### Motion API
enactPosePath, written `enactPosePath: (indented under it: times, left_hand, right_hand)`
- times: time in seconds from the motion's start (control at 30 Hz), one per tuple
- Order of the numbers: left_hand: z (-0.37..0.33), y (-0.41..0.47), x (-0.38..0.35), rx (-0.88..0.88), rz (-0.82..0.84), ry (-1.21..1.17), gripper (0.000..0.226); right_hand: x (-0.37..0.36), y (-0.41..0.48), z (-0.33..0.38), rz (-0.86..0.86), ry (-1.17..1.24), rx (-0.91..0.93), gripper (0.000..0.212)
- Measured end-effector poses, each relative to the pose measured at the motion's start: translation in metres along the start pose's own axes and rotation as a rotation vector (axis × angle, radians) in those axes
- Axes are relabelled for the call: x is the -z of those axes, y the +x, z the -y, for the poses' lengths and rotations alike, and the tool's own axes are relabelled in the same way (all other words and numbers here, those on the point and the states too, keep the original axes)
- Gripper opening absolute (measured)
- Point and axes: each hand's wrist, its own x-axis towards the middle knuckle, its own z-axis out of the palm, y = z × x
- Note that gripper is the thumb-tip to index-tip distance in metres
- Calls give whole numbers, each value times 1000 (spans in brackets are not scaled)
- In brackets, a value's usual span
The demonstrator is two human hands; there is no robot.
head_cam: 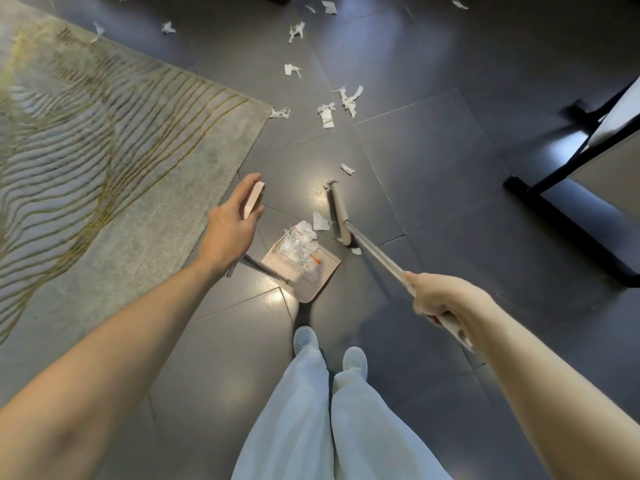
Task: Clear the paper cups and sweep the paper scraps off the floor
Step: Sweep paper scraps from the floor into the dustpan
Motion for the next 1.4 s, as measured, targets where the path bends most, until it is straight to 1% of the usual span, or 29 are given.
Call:
enactPosePath:
  times: [0.1, 0.2, 0.3, 0.53, 0.67, 0.8, 0.97, 1.1, 1.2, 1.27, 1.4]
  left_hand:
    - [-1, 8, 0, 4, -5, -18, 46]
    - [-4, 16, -1, -3, -3, -24, 45]
    - [-2, 21, 1, -10, 8, -37, 45]
    - [-1, 35, 11, 38, -84, -99, 43]
    - [-22, 61, 12, -13, -158, -138, 42]
    - [-49, 102, 10, -12, -217, -125, 43]
    - [-100, 179, 4, -58, -241, -71, 43]
    - [-169, 256, -8, -132, -291, -28, 45]
    - [-226, 315, -19, -167, -346, -39, 46]
    - [-260, 350, -26, -181, -365, -63, 47]
    - [-314, 412, -41, -215, -378, -93, 49]
  right_hand:
    - [-3, -2, 17, 59, 67, 58, 75]
    - [0, -8, 28, 112, 50, 103, 77]
    - [9, -15, 23, 111, 30, 102, 78]
    - [44, -24, 0, 24, 30, 49, 82]
    - [83, -22, -6, -57, 92, 50, 80]
    - [130, -17, -21, -127, 157, 75, 79]
    - [208, 0, -46, -191, 242, 127, 78]
    - [287, 15, -70, -264, 327, 140, 74]
    - [351, 29, -88, -357, 366, 132, 74]
    - [387, 40, -99, -416, 435, 107, 74]
    - [443, 60, -121, -473, 604, 114, 71]
